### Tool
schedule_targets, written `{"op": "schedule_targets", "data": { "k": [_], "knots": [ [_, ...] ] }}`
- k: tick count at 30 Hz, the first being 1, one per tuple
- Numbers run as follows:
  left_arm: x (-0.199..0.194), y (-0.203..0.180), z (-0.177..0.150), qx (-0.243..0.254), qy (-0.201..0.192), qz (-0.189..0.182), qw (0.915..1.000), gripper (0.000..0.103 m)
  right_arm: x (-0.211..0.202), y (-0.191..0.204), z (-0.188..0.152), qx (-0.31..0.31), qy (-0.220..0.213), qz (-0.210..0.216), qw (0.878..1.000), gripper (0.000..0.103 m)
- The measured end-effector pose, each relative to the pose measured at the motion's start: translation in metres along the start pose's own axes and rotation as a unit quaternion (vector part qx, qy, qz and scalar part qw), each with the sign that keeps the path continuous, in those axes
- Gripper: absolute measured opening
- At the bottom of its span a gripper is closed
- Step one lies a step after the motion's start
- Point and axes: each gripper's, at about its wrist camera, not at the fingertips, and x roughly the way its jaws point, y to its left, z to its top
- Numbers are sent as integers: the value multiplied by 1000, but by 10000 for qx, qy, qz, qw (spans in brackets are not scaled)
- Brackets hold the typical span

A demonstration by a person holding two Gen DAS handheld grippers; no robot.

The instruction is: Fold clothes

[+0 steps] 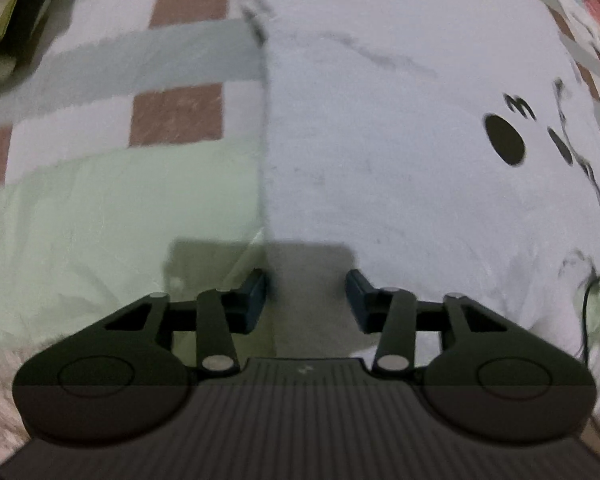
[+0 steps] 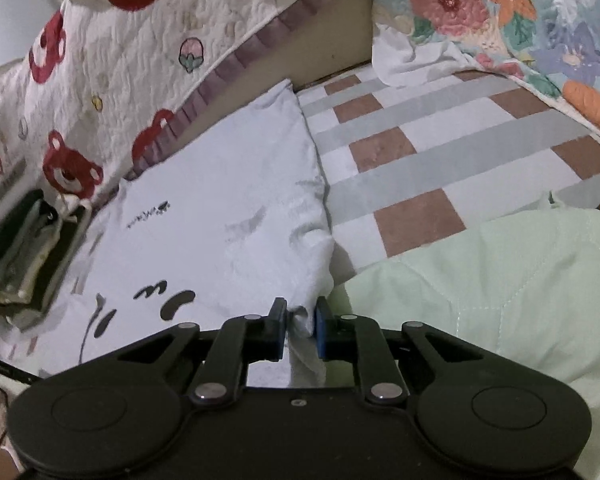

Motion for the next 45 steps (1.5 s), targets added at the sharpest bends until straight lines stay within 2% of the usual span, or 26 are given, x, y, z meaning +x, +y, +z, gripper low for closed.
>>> {"op": "schedule_targets", "data": {
  "k": [1,2,5,7,8,9,10,11,12,13,15,17,20,25,28,30,31,33,35,36,37,39,40,41,44,45],
  "knots": [
    [2,3,1,-100,69,-73,9999,67,1,-1,0,51,39,24,10000,22],
    [4,7,2,-196,139,-148,9996,72,2,-3,0,117,72,62,9999,28],
    [9,12,3,-312,343,-467,9978,72,5,-9,-4,451,118,194,9987,46],
    [10,12,3,-268,422,-693,9963,67,9,-17,-8,752,148,292,9966,49],
    [7,9,2,-184,349,-656,9971,52,11,-22,-10,912,163,342,9951,49],
    [5,6,1,-97,269,-607,9977,16,13,-27,-12,1071,178,393,9933,49],
    [2,3,0,-11,188,-557,9983,4,14,-31,-13,1182,173,471,9917,49],
    [-4,-3,-2,126,-13,-396,9991,5,16,-34,-13,1258,152,570,9903,40],
    [-10,-10,-4,268,-226,-224,9991,4,15,-33,-12,1197,90,620,9908,24],
    [-17,-19,-7,419,-442,-104,9981,4,12,-29,-9,1033,-3,633,9926,13],
    [-29,-33,-11,553,-740,-95,9957,4,7,-19,-4,693,-193,670,9952,13],
    [-37,-41,-11,521,-920,-270,9940,4,1,-6,1,313,-356,694,9965,13],
    [-30,-40,-13,329,-877,-371,9949,6,4,9,4,-168,-303,420,9985,13],
    [-12,-35,-13,75,-747,-420,9963,12,14,0,1,176,-195,367,9990,17],
    [-4,-35,-8,135,-708,-356,9968,26,13,-10,0,400,-141,432,9982,19],
    [2,-35,-5,107,-666,-275,9973,65,14,-14,-1,520,-96,458,9976,28],
    [4,-34,-4,51,-635,-212,9977,67,14,-16,-1,603,-74,459,9971,35],
    [9,-32,-2,-11,-551,-239,9982,67,18,-22,-6,857,1,460,9953,38],
    [12,-31,-1,18,-520,-306,9982,60,22,-30,-14,1177,80,477,9919,38],
    [12,-32,-2,64,-523,-342,9980,30,23,-34,-18,1344,97,523,9895,38],
    [12,-33,-2,109,-526,-378,9978,13,24,-38,-21,1466,69,607,9873,38],
    [5,-39,-6,249,-736,-341,9964,10,23,-43,-23,1603,-57,833,9835,32],
    [2,-42,-8,320,-845,-320,9954,10,22,-44,-22,1623,-125,946,9821,20],
    [-2,-45,-10,391,-954,-298,9942,10,21,-45,-21,1644,-192,1059,9805,16],
    [-12,-54,-16,604,-1281,-235,9896,11,21,-46,-17,1746,-291,1125,9778,18],
    [-10,-49,-15,455,-1248,-294,9907,11,22,-47,-16,1798,-263,1057,9777,20]
  ]
}}
